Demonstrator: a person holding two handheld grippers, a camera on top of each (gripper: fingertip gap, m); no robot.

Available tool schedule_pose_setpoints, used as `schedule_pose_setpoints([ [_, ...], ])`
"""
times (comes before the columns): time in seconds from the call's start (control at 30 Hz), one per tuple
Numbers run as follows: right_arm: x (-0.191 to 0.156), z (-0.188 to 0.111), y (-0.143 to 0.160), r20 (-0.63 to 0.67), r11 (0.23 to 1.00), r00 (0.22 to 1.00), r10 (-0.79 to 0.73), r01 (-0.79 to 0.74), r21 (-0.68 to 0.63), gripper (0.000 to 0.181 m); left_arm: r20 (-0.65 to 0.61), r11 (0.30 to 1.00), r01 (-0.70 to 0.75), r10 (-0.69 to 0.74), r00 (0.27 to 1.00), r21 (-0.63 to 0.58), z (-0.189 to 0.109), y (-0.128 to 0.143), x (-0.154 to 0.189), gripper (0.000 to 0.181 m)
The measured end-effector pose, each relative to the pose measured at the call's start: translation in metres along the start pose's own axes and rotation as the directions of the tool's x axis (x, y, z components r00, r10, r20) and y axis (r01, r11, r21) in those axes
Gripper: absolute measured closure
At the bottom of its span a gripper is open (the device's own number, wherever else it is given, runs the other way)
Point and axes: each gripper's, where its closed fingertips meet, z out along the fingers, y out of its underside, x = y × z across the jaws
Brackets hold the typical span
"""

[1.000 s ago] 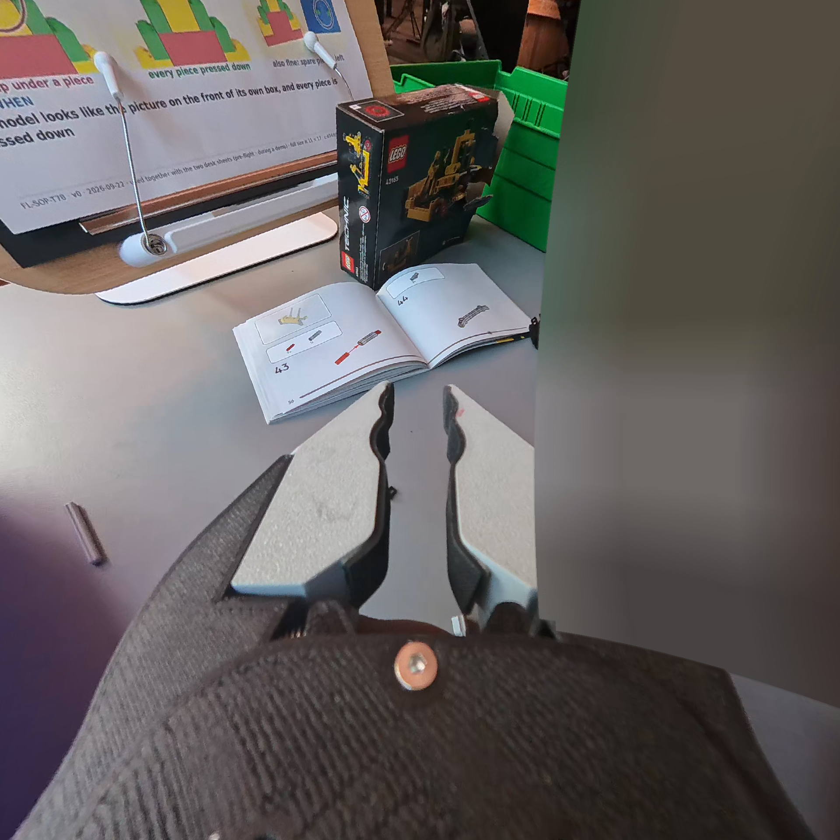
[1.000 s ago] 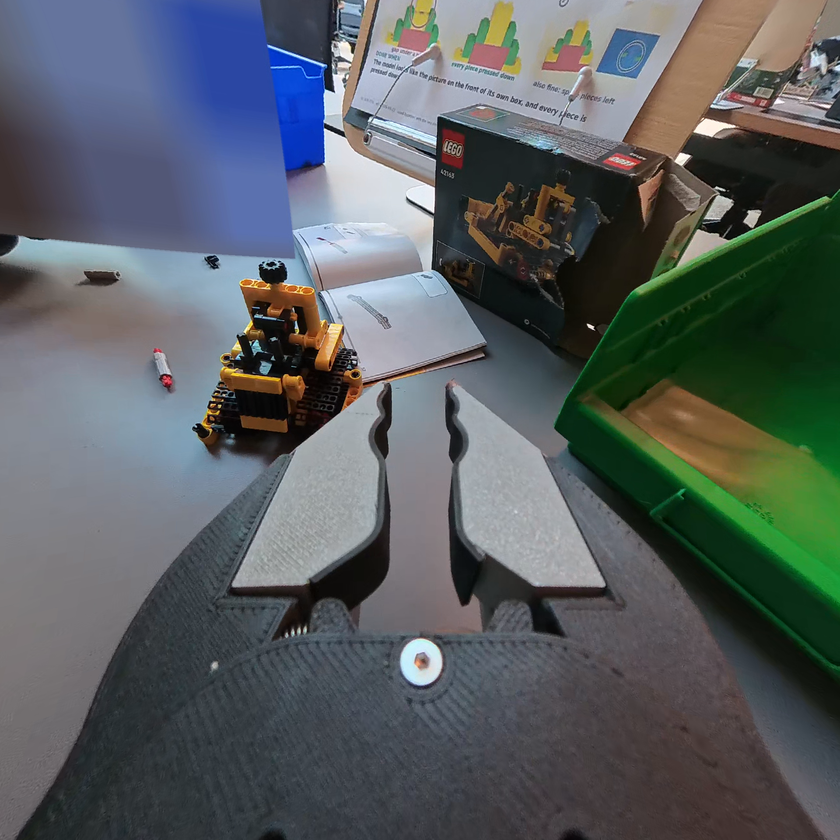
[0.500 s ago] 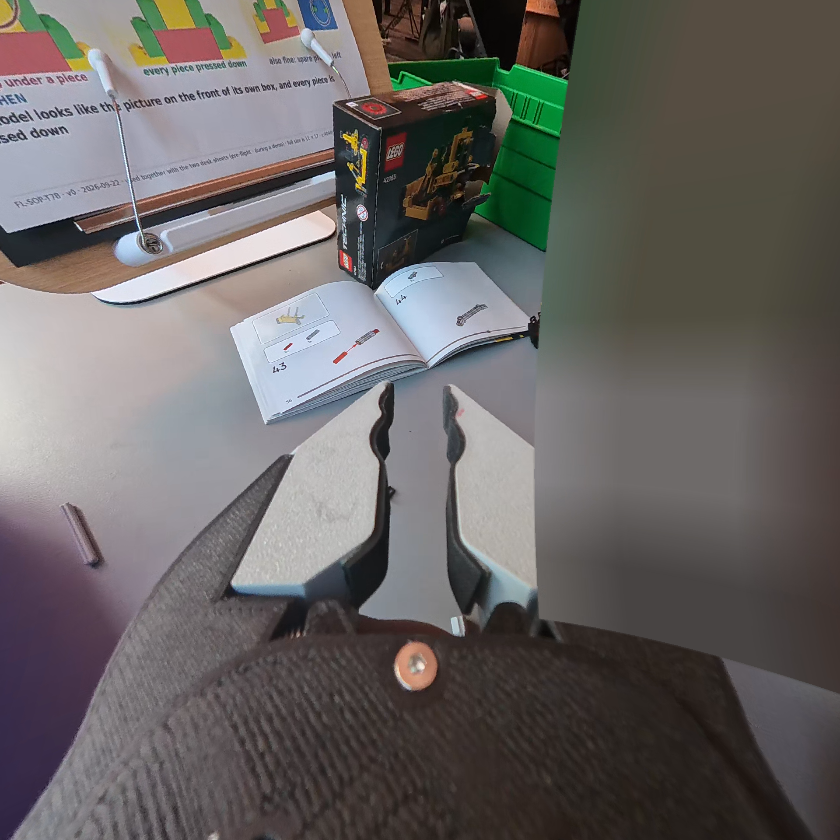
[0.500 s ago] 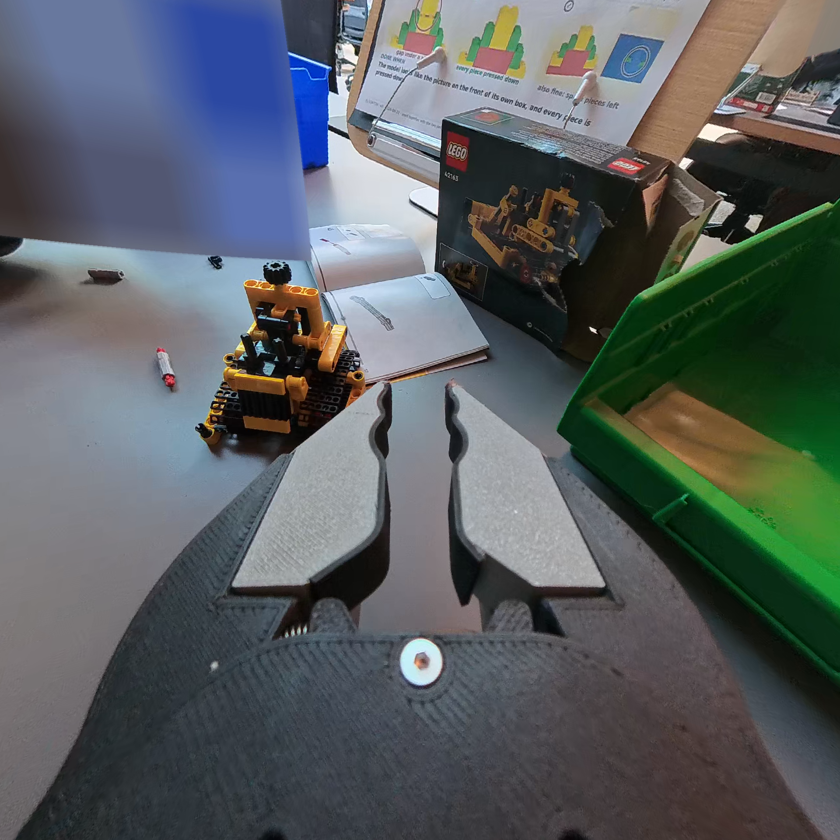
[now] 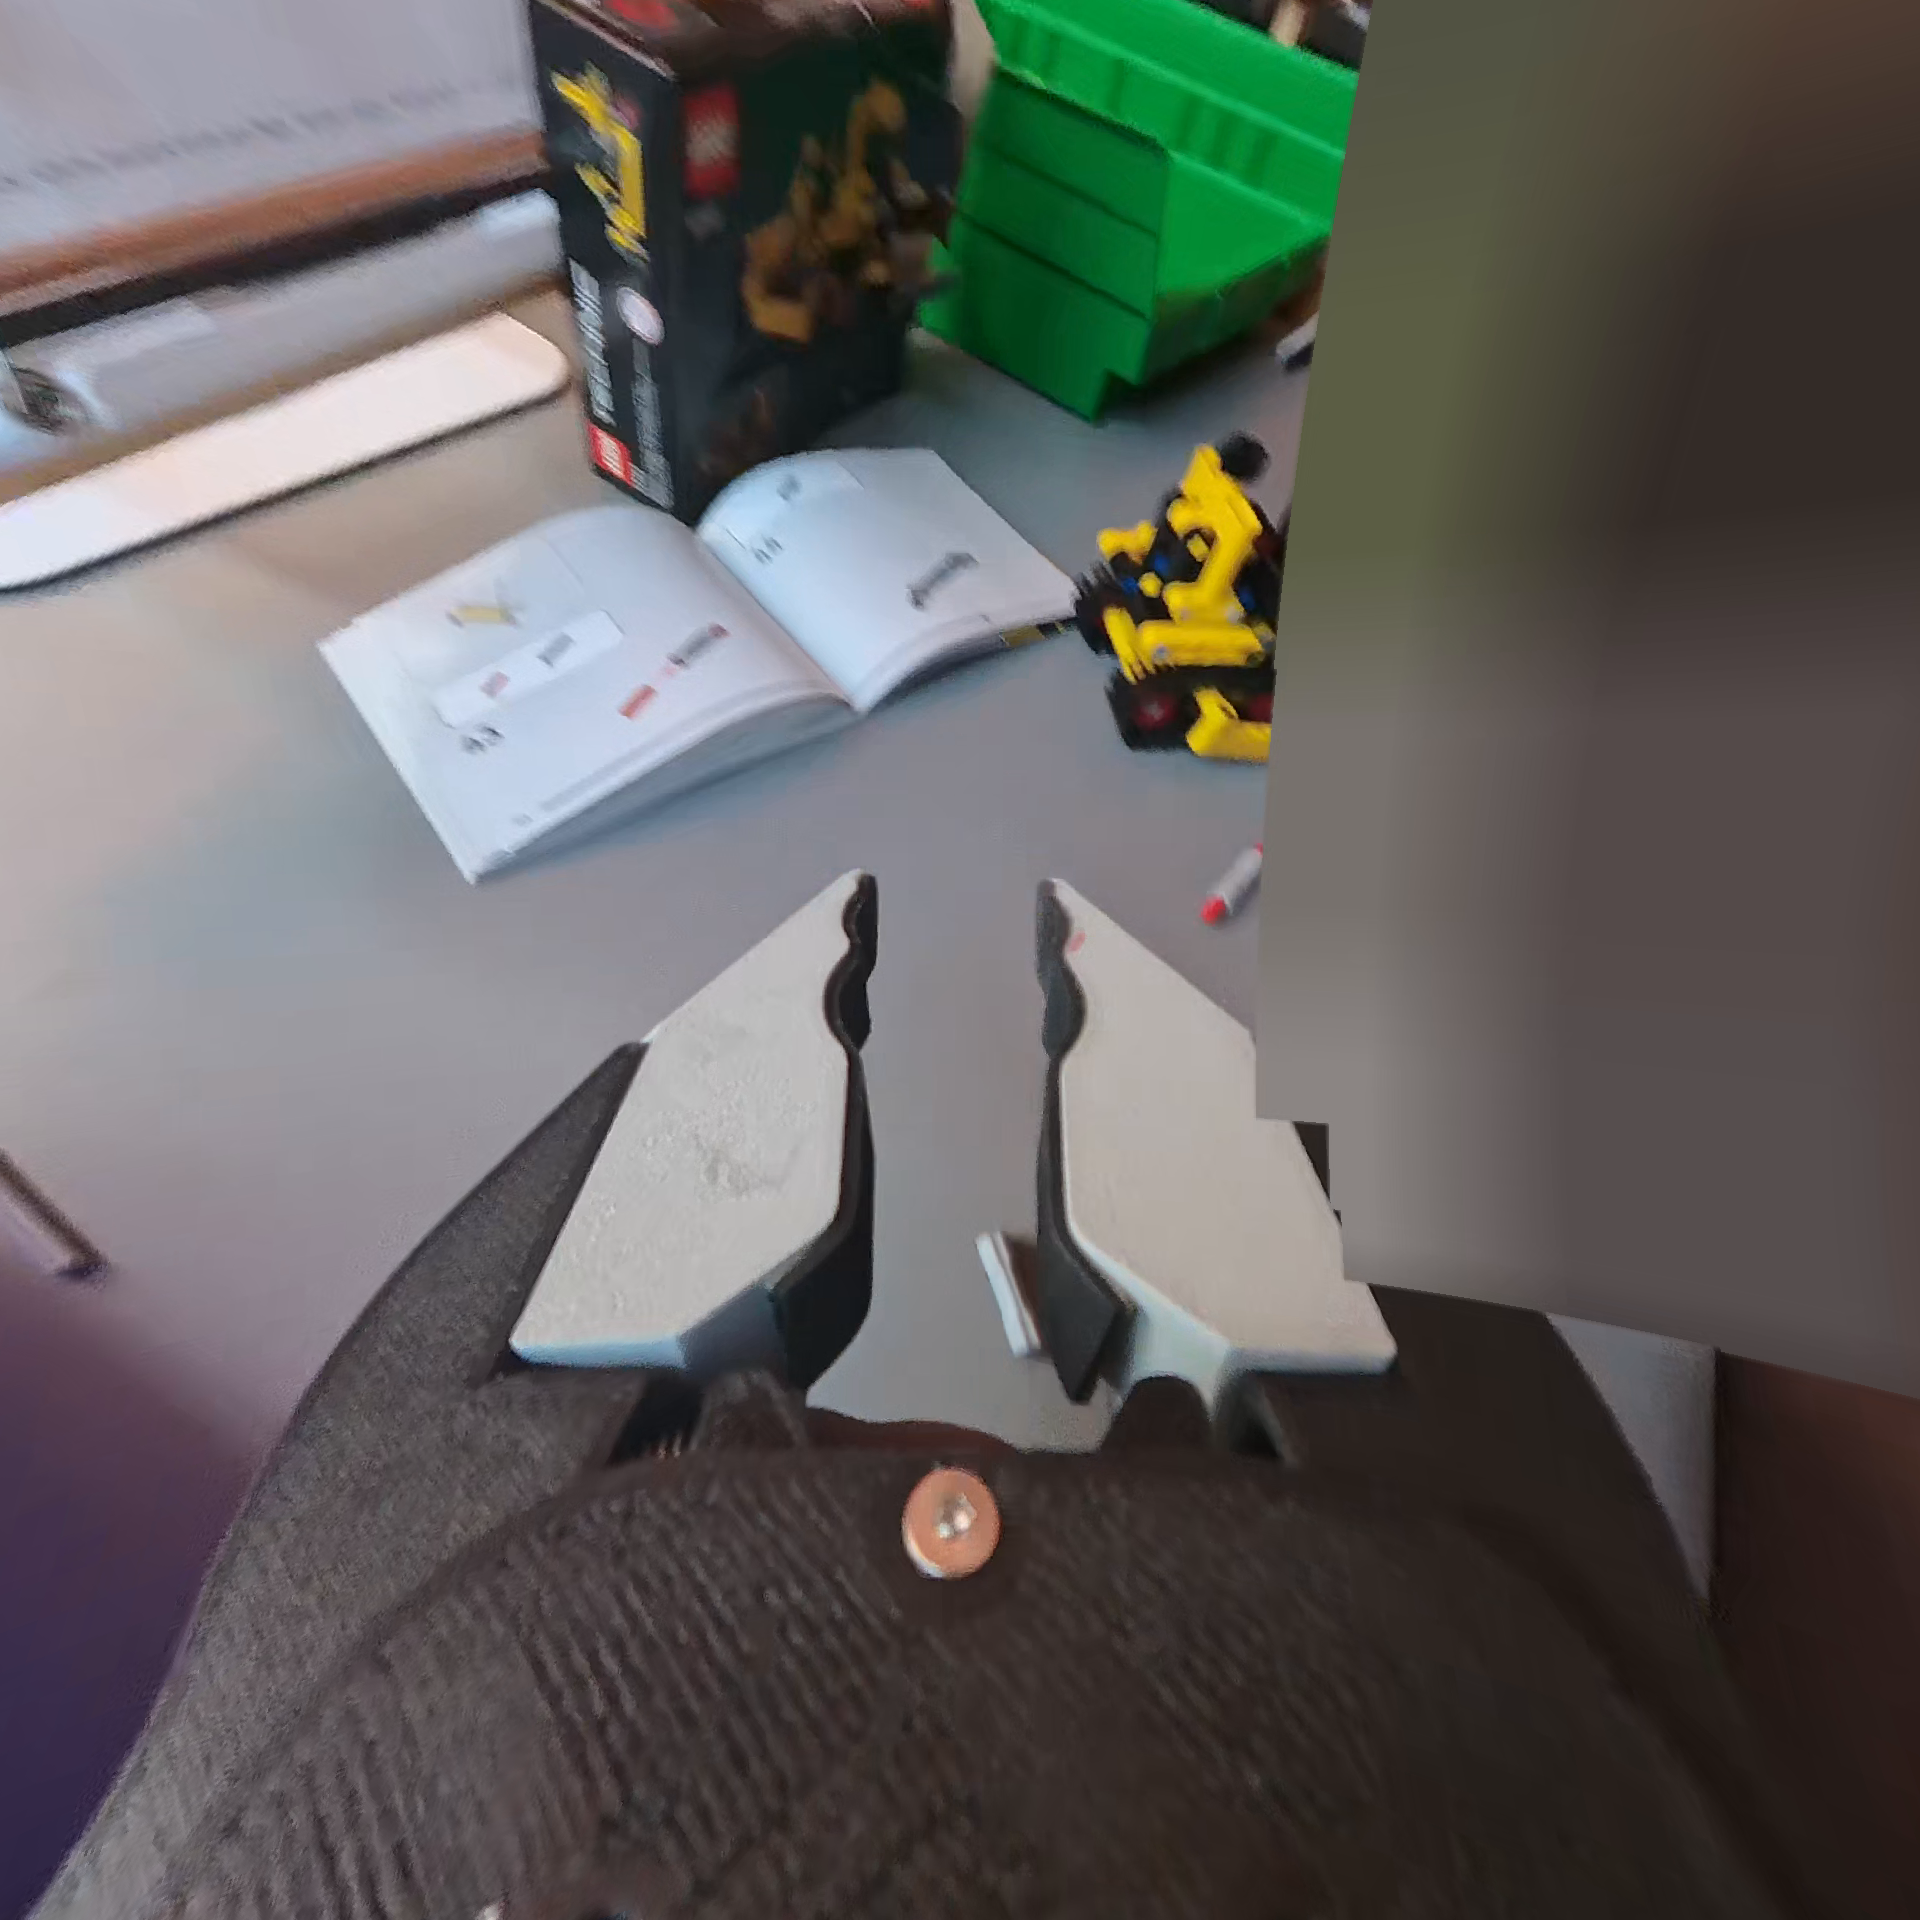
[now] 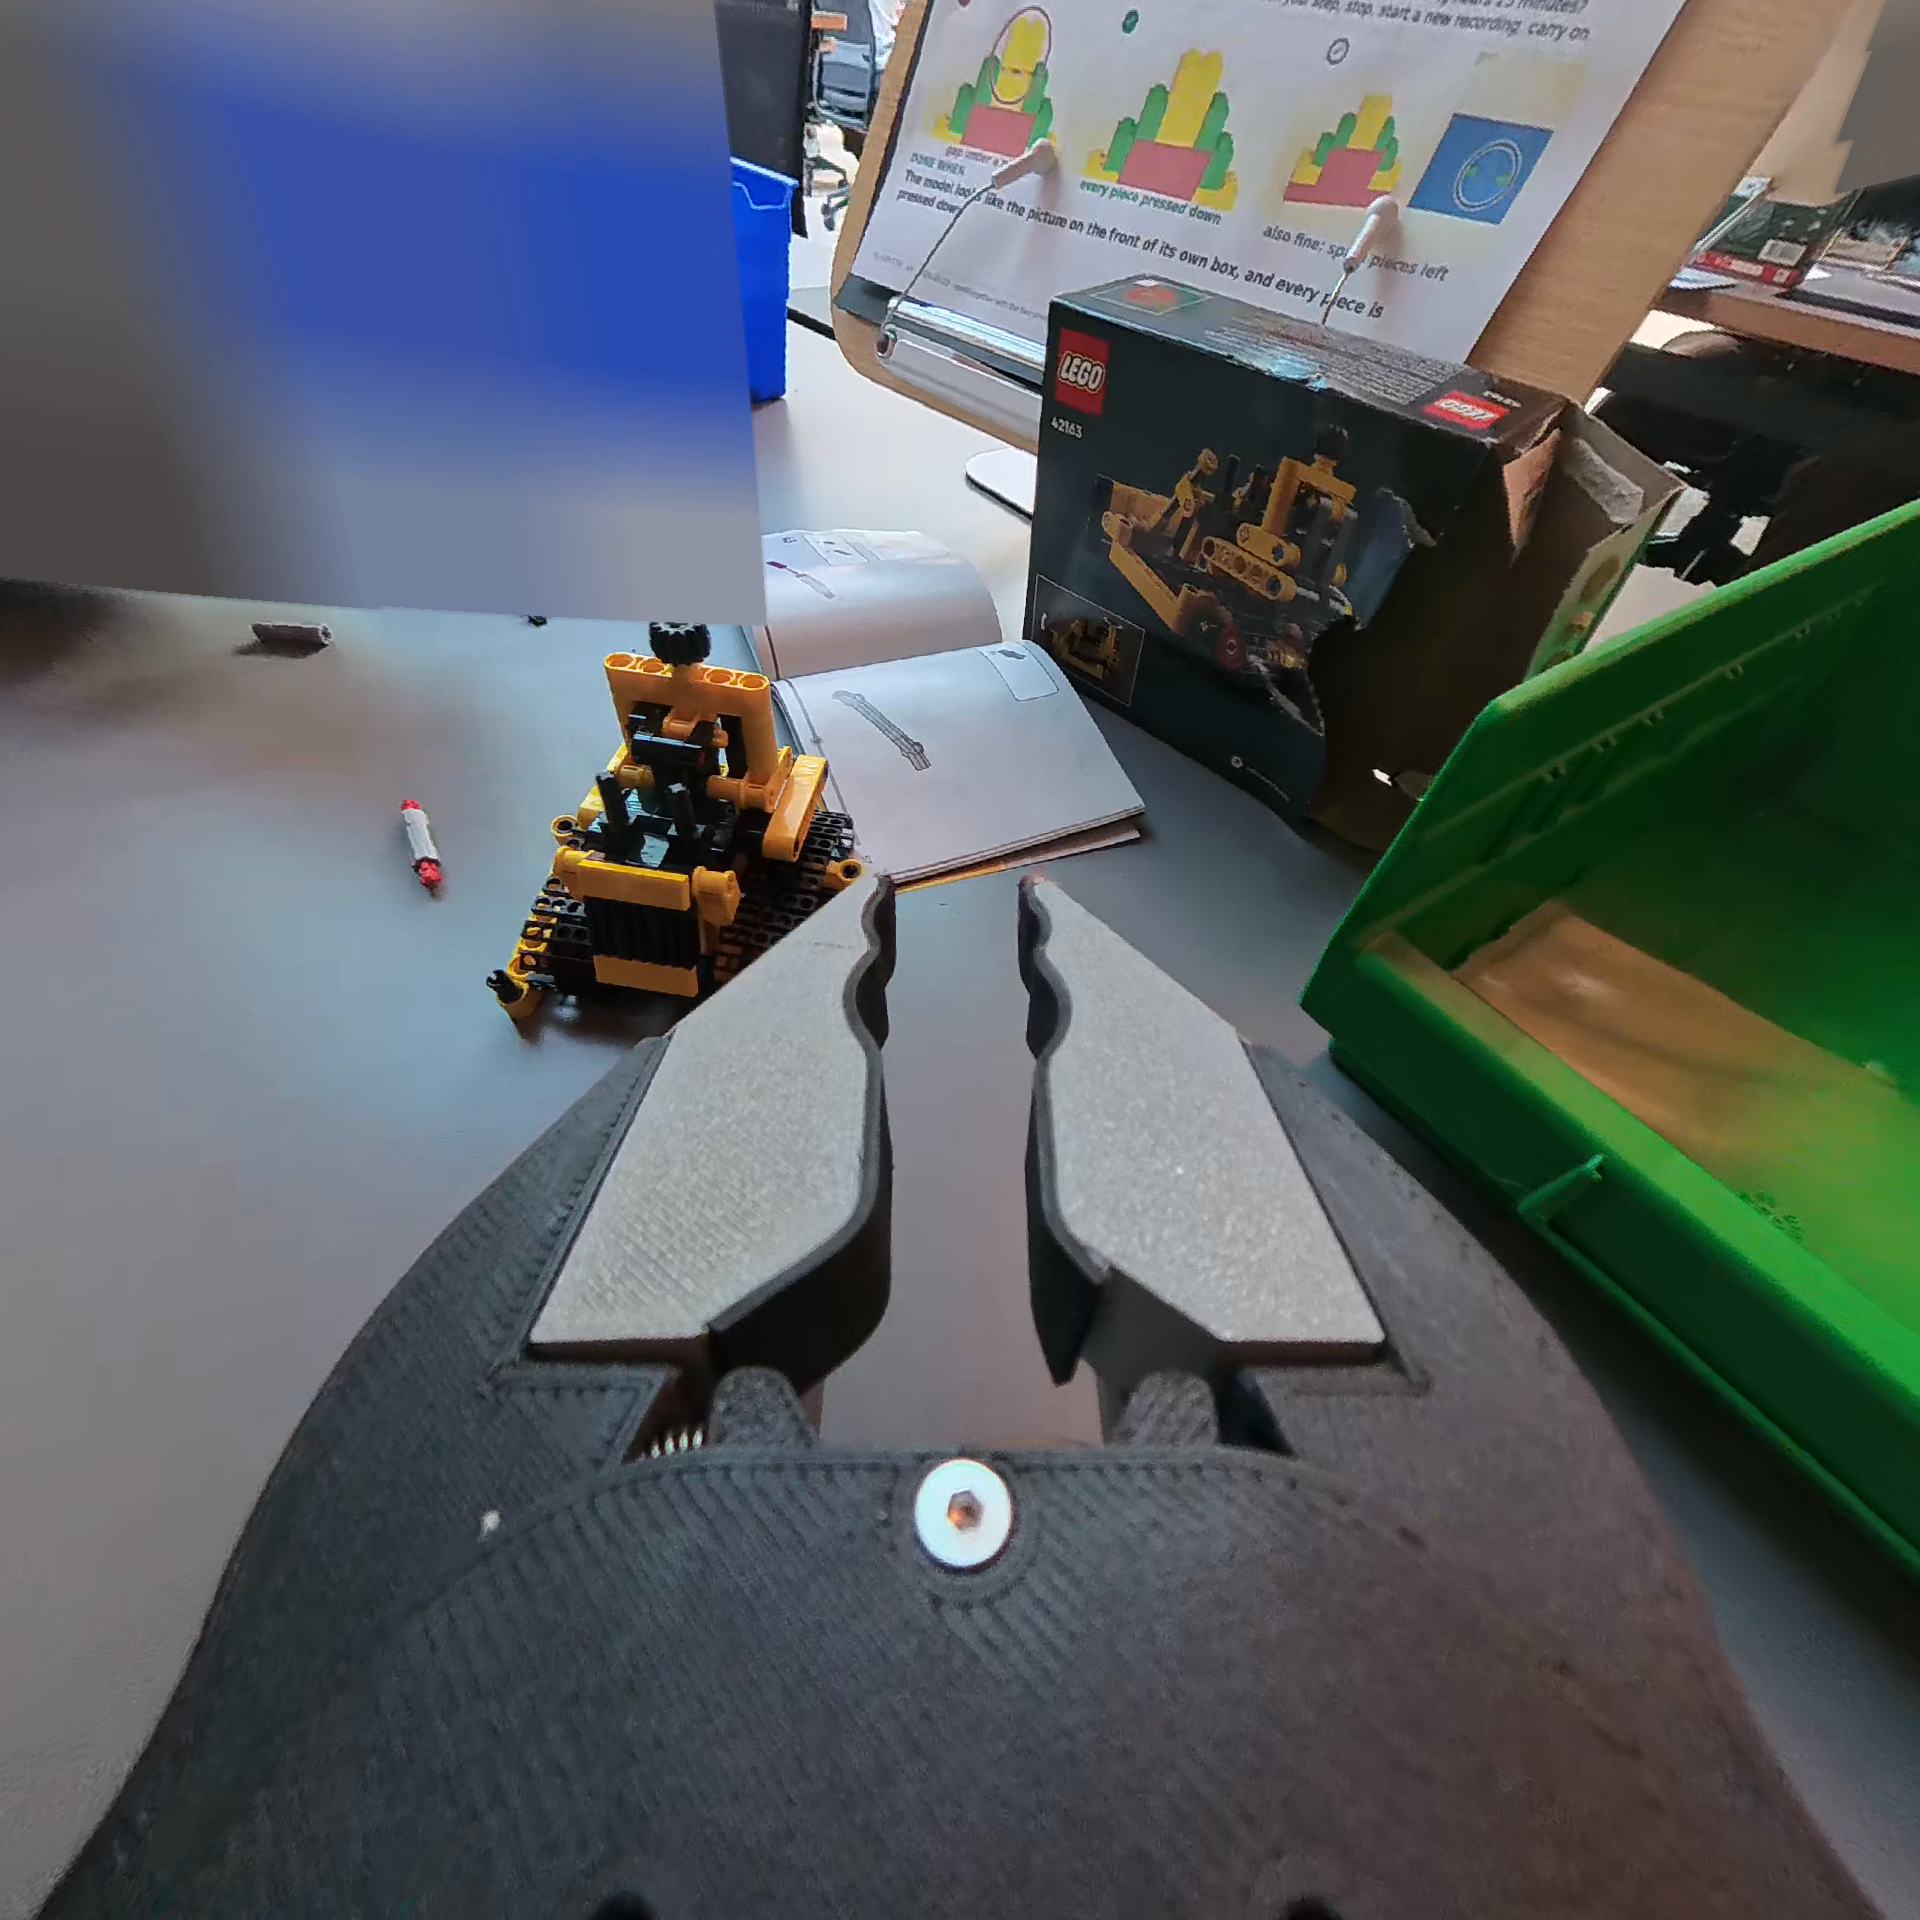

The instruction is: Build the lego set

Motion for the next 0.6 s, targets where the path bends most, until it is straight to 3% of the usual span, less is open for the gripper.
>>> schedule_pose_setpoints([
  [0.03,-0.001,0.000,-0.001,0.002,1.000,1.000,-0.004,0.004,0.001,0.161,-0.008,0.999,-0.038,0.038,0.999,-0.030,-0.004,0.010,0.006,0.154],
  [0.13,-0.004,-0.002,-0.003,0.002,1.000,1.000,-0.021,0.021,0.009,0.161,0.010,0.972,-0.136,0.140,0.990,-0.191,-0.017,0.050,0.014,0.152],
  [0.27,-0.009,-0.004,-0.007,-0.002,0.998,0.998,-0.056,0.056,0.018,0.161,0.063,0.948,-0.082,0.107,0.992,-0.309,-0.024,0.086,0.008,0.156],
  [0.33,-0.010,-0.005,-0.007,-0.011,0.997,0.997,-0.076,0.076,0.014,0.162,0.086,0.951,-0.087,0.118,0.989,-0.297,-0.025,0.086,0.005,0.176],
  [0.6,-0.013,-0.004,-0.005,-0.025,0.994,0.994,-0.108,0.108,-0.003,0.163,0.299,0.916,-0.143,0.265,0.917,-0.374,-0.026,0.075,-0.050,0.176],
])
